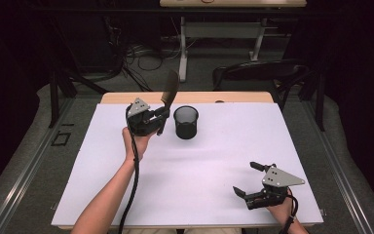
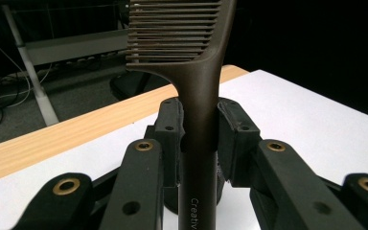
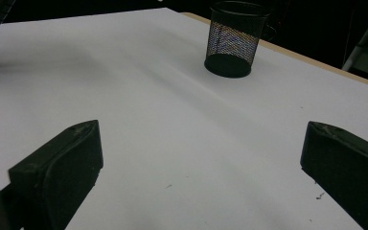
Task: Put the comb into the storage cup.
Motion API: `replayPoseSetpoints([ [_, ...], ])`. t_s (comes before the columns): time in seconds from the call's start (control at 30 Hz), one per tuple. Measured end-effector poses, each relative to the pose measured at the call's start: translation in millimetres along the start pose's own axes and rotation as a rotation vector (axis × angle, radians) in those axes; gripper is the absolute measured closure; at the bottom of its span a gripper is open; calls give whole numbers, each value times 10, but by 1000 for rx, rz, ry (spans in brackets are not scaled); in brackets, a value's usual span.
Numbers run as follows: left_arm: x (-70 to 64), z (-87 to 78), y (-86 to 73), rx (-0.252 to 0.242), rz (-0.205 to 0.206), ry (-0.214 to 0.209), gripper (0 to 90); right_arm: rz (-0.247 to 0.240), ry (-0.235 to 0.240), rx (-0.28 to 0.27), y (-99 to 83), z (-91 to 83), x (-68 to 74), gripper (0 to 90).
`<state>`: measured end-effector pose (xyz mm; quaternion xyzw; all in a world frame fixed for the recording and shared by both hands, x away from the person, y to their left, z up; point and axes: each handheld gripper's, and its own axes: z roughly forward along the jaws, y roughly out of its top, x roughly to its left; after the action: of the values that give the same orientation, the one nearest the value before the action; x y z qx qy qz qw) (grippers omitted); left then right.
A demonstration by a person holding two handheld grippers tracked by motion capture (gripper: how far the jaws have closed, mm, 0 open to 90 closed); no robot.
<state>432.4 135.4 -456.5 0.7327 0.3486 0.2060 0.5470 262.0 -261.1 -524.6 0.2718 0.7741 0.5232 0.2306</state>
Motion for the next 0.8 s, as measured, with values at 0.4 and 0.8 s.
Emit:
replayPoseSetpoints([
  [0.4,-6,59,75,-9,2,7,726,-1,1,-1,-1,1,-4,4],
  [0.8,13,111,125,-19,-6,15,726,5,3,-4,-2,7,1,4],
])
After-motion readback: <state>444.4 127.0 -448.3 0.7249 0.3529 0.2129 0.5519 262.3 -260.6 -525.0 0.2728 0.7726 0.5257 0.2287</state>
